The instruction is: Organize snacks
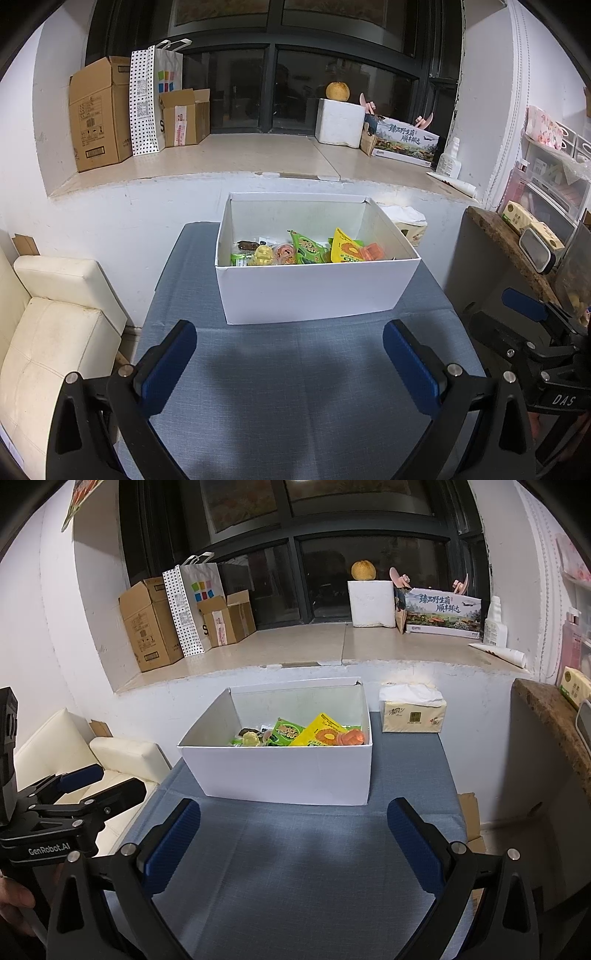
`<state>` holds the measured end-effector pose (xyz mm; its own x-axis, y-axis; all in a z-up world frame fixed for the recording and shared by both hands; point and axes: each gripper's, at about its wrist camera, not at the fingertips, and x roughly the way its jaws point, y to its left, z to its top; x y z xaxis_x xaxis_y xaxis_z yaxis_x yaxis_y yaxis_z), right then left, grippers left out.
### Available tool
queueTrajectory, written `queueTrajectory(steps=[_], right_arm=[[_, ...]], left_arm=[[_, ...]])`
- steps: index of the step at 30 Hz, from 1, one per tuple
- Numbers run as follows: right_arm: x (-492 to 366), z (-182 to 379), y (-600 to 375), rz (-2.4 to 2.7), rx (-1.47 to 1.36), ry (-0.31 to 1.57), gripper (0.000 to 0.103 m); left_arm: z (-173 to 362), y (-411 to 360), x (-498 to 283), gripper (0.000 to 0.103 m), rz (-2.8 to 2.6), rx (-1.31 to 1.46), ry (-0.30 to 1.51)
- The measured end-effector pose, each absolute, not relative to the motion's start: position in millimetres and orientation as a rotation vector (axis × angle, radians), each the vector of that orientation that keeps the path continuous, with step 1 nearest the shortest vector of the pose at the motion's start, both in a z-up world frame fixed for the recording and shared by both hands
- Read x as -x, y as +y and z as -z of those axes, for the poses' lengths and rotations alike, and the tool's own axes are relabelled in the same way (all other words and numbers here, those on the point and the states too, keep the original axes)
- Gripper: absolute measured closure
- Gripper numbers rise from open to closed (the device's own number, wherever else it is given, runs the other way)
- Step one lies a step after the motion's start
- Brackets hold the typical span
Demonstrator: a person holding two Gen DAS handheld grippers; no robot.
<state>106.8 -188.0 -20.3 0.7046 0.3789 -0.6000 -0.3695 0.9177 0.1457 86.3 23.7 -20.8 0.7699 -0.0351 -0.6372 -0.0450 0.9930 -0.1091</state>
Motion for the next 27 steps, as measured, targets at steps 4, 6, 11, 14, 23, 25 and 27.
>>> queueTrajectory(steps=[4,6,11,14,23,25,27], right_arm=[[-106.2,20.8,-187.8,-0.416,-0.016,0.672,0.0],[-106.3,20.7,-187.4,-0.417,-0.017,0.673,0.0],[-106.9,21.3,-187.5,-0.419,-0.016,0.678,0.0],[-106.6,20.9,-187.8,-0.42,-0.017,0.677,0.0],[-106.1,21.6,-186.3,-0.428,-0.016,0.683,0.0],[-106.2,21.7,-186.4,-0.427,-0.016,0.684,0.0],[-107.2,21.4,-187.4,-0.425,-0.02,0.683,0.0]], left_arm=[[20.9,23.8,-86.5,0.0,-0.005,0.12,0.694],[21.4,23.5,-86.6,0.0,-0.004,0.119,0.695],[22.5,23.4,-86.2,0.0,-0.007,0.12,0.698],[22.5,23.4,-86.4,0.0,-0.006,0.119,0.698],[23.5,24.7,-86.3,0.0,0.004,0.129,0.692],[22.7,25.1,-86.2,0.0,0.01,0.13,0.687],[21.4,25.0,-86.0,0.0,0.013,0.13,0.68]])
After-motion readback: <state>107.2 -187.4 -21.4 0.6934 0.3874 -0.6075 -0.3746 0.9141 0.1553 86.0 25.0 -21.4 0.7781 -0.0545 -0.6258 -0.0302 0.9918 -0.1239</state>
